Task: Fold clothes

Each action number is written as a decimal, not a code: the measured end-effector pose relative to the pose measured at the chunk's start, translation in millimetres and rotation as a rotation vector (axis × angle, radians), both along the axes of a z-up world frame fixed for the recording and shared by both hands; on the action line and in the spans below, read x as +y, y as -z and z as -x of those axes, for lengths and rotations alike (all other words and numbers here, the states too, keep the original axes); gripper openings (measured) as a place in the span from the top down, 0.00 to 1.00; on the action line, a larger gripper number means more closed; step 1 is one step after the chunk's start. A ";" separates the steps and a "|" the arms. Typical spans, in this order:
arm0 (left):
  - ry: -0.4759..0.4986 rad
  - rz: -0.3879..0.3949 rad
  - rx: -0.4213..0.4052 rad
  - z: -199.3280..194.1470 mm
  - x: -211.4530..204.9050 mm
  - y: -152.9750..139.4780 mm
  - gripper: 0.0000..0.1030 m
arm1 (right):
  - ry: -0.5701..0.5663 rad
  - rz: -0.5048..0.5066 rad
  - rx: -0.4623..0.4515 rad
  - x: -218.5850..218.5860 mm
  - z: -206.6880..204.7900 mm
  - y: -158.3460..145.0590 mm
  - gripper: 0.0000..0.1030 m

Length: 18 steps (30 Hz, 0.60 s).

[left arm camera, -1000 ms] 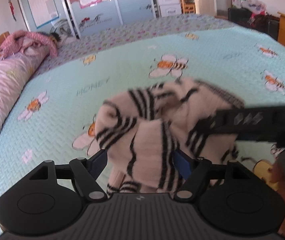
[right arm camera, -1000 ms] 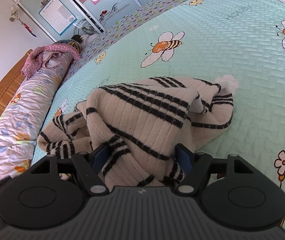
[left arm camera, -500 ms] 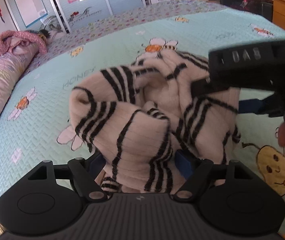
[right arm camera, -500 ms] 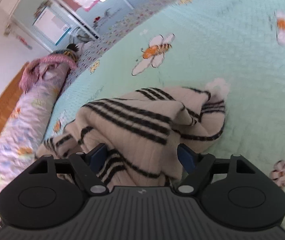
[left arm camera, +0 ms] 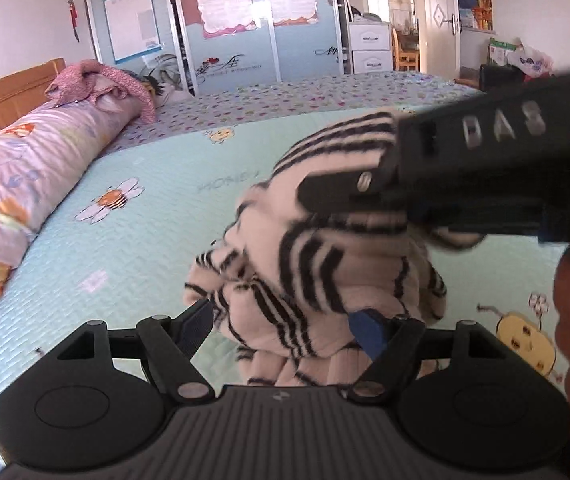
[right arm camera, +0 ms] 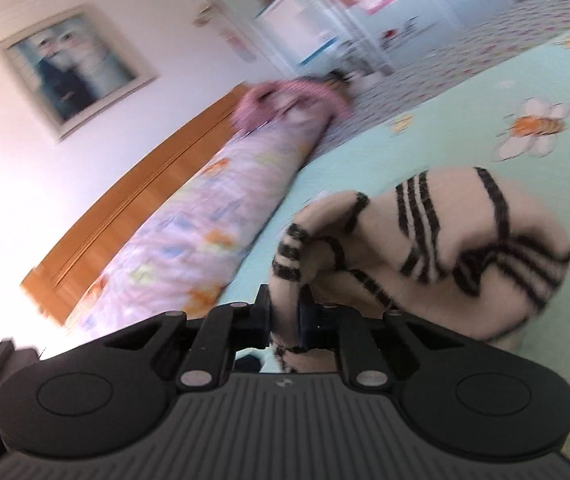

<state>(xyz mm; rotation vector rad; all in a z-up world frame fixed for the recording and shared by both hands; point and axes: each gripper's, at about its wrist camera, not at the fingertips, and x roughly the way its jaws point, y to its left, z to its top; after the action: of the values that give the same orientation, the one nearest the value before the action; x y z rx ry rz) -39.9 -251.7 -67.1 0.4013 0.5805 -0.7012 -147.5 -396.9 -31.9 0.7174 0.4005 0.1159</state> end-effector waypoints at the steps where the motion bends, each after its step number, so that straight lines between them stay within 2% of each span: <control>1: -0.001 -0.015 0.005 0.1 2.8 2.0 0.25 | -0.028 0.008 0.011 7.3 -0.2 2.0 0.86; 5: 0.036 -0.058 0.034 4.8 1.6 14.9 0.25 | -0.050 0.009 0.072 21.4 8.0 13.5 0.86; 13: 0.192 -0.089 -0.005 25.6 -31.6 33.2 0.26 | 0.073 -0.047 0.125 -4.1 35.7 23.7 0.86; 14: 0.204 -0.084 0.005 23.8 -37.1 36.2 0.29 | 0.086 -0.059 0.132 -7.6 37.4 27.1 0.86; 16: 0.230 -0.069 0.056 17.6 -45.9 41.4 0.43 | 0.114 -0.084 0.146 -14.6 40.8 34.0 0.86; 18: 0.256 -0.080 0.092 15.8 -55.8 47.3 0.67 | 0.142 -0.108 0.160 -21.6 44.2 41.0 0.86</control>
<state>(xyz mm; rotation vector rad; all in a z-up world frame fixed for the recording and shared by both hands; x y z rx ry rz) -55.6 -307.5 -114.3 0.5255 0.6526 -0.9472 -191.7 -418.5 -72.9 0.8630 0.4976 -0.0552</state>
